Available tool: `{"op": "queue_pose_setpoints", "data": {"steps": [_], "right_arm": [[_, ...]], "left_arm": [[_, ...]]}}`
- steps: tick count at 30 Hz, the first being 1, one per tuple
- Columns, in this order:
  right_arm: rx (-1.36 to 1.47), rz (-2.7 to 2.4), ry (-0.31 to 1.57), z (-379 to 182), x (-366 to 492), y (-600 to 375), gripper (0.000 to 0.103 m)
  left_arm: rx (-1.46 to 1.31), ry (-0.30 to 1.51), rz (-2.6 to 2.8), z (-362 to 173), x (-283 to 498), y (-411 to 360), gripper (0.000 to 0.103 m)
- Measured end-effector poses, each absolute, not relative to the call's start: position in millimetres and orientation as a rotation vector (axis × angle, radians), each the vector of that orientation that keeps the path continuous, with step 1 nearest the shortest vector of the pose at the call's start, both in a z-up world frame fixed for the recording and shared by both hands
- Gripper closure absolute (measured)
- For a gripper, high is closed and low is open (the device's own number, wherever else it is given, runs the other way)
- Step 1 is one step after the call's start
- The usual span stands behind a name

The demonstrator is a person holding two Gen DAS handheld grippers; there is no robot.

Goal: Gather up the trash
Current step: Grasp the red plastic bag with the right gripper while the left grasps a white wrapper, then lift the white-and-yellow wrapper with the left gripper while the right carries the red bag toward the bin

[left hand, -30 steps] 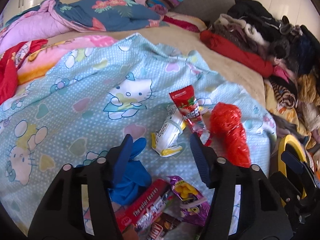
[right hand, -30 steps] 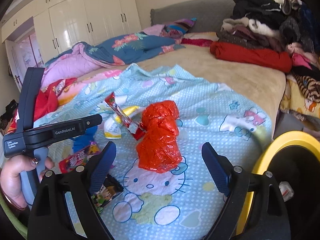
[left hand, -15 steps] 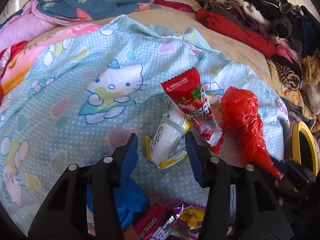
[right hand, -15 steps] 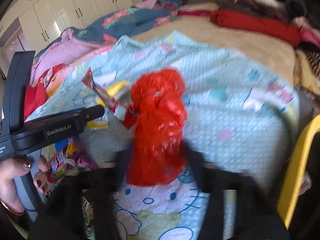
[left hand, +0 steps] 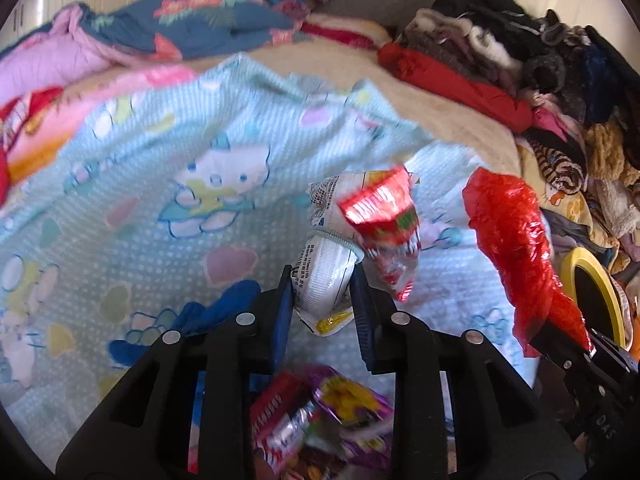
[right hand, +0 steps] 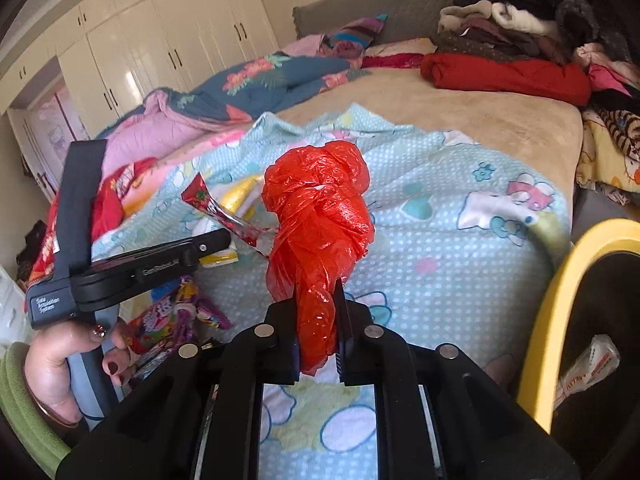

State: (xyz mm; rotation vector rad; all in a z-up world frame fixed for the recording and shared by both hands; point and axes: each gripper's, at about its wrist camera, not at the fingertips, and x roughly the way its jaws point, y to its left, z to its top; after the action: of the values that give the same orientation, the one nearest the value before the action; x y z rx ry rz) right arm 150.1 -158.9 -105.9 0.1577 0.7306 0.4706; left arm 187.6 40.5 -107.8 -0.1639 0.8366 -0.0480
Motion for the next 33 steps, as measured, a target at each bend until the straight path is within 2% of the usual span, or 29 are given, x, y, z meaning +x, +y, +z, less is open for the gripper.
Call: {"op": "queue_pose_setpoints", "data": {"steps": [10,33], "right_arm": [[0.144,0.478,0.677,-91,127,-173,0.091],[0.175,0.491,0.597,-57,101,-198,0.091]], "left_arm": [[-0.192,0.698,-0.1,-56,159,36,0.082],[-0.235,0.613,-0.185,-10,132,6,0.082]]}}
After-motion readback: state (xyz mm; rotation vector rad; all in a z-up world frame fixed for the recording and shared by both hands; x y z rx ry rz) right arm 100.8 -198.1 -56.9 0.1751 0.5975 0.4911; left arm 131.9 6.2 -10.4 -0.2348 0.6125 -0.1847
